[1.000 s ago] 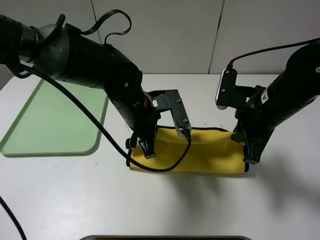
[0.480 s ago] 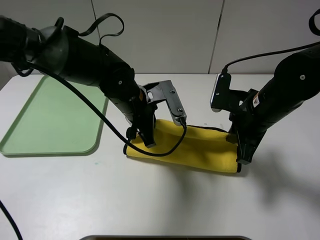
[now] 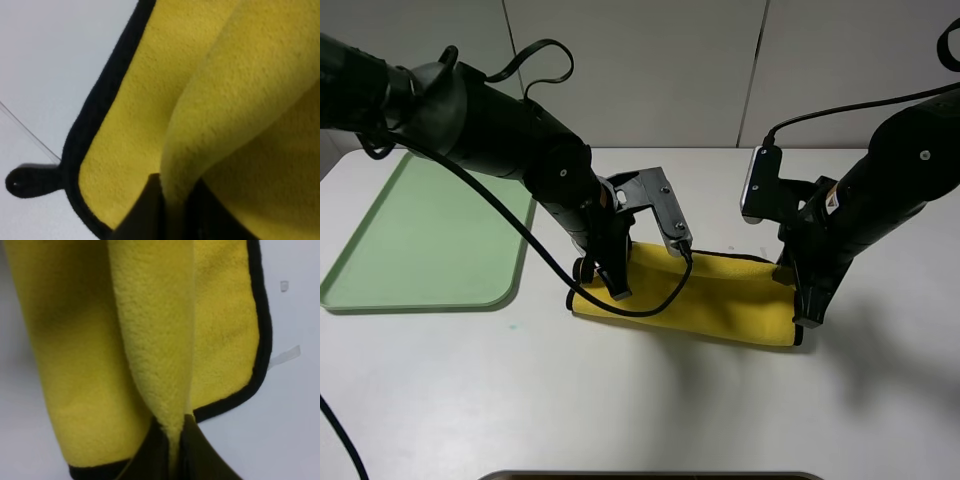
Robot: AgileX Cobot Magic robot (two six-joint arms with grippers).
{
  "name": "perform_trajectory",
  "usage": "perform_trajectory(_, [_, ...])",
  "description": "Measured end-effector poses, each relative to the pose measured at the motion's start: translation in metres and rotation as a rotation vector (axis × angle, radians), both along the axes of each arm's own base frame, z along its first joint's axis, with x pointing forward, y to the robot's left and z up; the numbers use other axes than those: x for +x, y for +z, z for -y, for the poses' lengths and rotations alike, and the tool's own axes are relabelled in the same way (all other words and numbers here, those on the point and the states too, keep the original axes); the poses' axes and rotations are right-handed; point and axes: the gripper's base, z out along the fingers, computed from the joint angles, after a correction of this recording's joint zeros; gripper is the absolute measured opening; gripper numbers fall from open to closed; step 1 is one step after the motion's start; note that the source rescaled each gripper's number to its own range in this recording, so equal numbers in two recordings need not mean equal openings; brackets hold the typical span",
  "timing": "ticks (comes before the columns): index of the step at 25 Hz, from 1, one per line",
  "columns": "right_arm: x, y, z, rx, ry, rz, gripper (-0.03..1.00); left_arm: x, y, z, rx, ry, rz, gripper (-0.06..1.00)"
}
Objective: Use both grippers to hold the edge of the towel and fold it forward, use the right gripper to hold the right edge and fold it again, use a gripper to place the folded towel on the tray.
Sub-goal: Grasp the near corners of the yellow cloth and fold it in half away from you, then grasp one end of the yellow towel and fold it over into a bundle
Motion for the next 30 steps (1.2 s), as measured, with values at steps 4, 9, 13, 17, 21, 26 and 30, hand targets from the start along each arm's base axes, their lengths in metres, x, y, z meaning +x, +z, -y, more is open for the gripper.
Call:
perform_trajectory(4, [0.0,0.0,0.001,-0.01,0.0,0.001,0.53,0.001,0.003,0.001,-0.02,0.015,0.009,0.71])
perform_trajectory(9, [0.004,0.001,0.003,-0.024,-0.046,0.036,0.96,0.005,0.005,0.004,-0.05,-0.003,0.063,0.97])
perform_trajectory(13, [0.005,0.001,0.004,-0.031,-0.058,0.051,0.99,0.005,0.006,0.004,-0.05,-0.007,0.069,0.99])
perform_trajectory(17, [0.005,0.001,0.005,-0.032,-0.056,0.053,1.0,0.005,0.006,0.004,-0.051,-0.007,0.07,1.0])
perform_trajectory(21, [0.005,0.001,0.005,-0.031,-0.057,0.054,1.0,0.005,0.006,0.003,-0.044,-0.006,0.064,1.0])
perform_trajectory(26, [0.005,0.001,0.004,-0.024,-0.071,0.052,1.0,0.001,0.006,-0.002,0.005,0.01,0.022,1.0])
perform_trajectory(30, [0.005,0.002,0.004,-0.008,-0.104,0.052,1.0,-0.002,0.018,-0.005,0.007,0.051,0.008,1.0])
